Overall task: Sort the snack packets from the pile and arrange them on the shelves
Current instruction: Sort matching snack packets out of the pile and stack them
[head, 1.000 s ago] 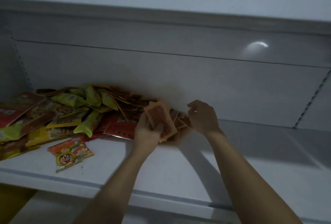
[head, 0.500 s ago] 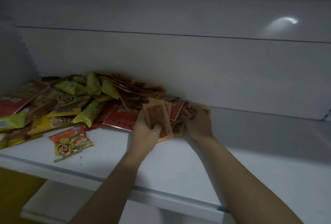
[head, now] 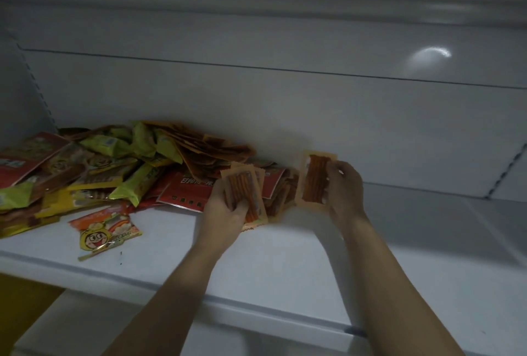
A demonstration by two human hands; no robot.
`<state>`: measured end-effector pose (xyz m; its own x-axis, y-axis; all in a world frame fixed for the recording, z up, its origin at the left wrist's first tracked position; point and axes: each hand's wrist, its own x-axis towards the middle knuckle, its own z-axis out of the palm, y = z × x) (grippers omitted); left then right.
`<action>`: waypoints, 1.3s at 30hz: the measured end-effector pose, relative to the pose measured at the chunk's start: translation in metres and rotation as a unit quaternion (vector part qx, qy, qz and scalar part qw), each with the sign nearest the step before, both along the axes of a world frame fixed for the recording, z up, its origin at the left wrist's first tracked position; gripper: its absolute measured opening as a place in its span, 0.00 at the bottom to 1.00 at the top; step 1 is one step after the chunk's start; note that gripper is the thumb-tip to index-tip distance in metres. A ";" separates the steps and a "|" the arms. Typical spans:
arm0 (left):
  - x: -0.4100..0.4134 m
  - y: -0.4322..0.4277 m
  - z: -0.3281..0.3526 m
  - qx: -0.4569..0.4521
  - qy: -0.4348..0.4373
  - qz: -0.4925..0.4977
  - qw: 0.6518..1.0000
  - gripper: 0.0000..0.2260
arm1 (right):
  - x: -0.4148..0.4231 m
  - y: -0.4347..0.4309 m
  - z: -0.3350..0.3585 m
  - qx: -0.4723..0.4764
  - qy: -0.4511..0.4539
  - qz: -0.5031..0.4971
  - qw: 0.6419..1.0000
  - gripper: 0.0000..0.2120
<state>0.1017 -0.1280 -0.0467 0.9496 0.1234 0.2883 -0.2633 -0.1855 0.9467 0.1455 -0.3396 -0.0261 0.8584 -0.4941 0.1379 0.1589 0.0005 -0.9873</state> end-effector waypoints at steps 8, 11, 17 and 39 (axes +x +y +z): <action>-0.003 0.001 0.001 -0.007 -0.003 -0.002 1.000 0.13 | -0.006 0.069 0.012 -0.139 -0.005 0.128 0.982 0.08; -0.004 0.000 -0.001 0.018 -0.027 0.017 0.999 0.08 | -0.004 0.093 0.017 -0.141 -0.013 0.125 0.982 0.07; 0.001 -0.003 -0.003 0.065 -0.042 0.028 0.997 0.16 | -0.007 0.096 0.009 -0.150 -0.014 0.076 0.986 0.04; 0.012 0.000 -0.014 0.083 0.004 0.032 0.996 0.15 | 0.013 0.053 -0.020 -0.368 0.224 0.068 0.900 0.23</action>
